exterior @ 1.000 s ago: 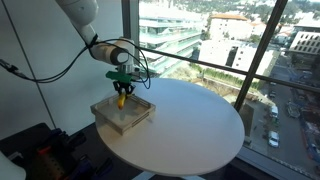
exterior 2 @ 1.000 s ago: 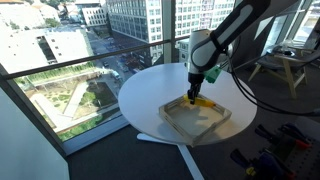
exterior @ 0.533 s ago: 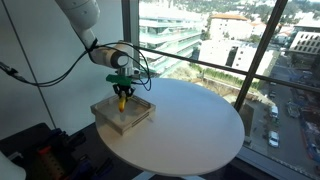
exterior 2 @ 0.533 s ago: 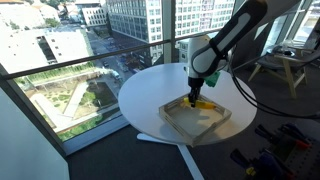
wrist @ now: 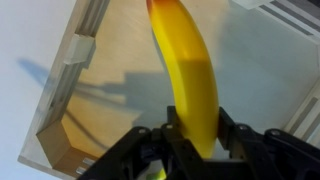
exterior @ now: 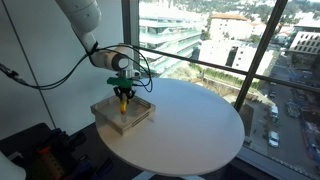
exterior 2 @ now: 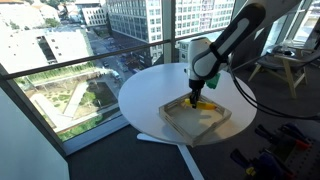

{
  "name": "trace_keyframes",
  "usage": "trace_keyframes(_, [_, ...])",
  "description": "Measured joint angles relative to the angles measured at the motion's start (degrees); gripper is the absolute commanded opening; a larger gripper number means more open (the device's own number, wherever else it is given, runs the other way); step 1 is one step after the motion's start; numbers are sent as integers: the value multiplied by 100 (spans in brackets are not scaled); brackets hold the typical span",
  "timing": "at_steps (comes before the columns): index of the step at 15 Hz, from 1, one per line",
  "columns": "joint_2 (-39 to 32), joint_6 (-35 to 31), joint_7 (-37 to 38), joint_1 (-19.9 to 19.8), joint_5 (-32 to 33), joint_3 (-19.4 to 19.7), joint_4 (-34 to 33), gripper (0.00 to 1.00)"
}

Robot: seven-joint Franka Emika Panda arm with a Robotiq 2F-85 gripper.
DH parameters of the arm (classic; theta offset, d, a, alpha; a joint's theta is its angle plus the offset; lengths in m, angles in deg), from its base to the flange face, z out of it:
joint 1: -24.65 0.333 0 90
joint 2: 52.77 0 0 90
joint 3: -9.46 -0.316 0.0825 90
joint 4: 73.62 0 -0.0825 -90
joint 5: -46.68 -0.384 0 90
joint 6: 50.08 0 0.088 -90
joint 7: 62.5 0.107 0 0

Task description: Remove the banana plush toy from the table and put it on the wooden tray

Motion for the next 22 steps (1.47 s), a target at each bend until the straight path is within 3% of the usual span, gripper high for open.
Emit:
trace_keyframes(1, [-7,-5,0,0,7,4,0,16])
trace_keyframes(2, [-11,-9,0,0,14,6,0,22])
trace_keyframes(3, [-14,-11,0,0,18,7,0,65])
trace_keyframes(5, [-14,-14,1,0,20,9,0,69])
trace_keyframes(9, [-14,-21,6,0,20,13,-4,99])
trace_keyframes(22, [-13,-6,418,0,17,54,-22,100])
